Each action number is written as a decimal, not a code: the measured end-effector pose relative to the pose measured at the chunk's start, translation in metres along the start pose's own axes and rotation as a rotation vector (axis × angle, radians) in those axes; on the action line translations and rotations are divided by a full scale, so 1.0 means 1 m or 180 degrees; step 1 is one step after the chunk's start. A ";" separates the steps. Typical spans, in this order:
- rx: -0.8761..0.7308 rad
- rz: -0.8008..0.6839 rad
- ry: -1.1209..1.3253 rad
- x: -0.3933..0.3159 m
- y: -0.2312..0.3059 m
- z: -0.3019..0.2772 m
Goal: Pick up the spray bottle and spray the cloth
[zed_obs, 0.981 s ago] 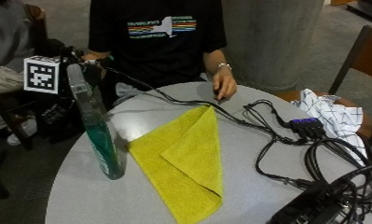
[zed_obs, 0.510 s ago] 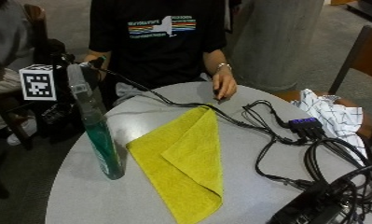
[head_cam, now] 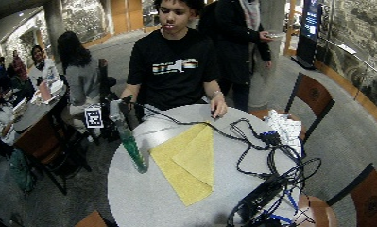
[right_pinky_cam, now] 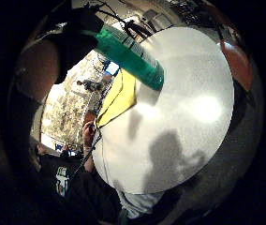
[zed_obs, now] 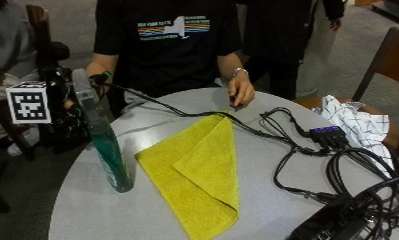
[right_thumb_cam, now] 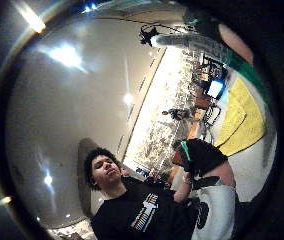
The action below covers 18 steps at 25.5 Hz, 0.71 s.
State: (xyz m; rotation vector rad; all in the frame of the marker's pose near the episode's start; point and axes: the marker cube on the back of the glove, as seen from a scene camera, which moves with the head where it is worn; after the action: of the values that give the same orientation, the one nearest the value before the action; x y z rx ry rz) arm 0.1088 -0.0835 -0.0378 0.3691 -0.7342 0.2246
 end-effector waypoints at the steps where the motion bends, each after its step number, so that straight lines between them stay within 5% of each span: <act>1: -0.0011 0.0008 0.0029 0.002 -0.003 0.000; 18: 0.0193 0.0152 0.0622 0.028 -0.048 0.015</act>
State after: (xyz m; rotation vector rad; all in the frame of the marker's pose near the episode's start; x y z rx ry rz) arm 0.1355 -0.1315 -0.0198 0.3818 -0.5449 0.3237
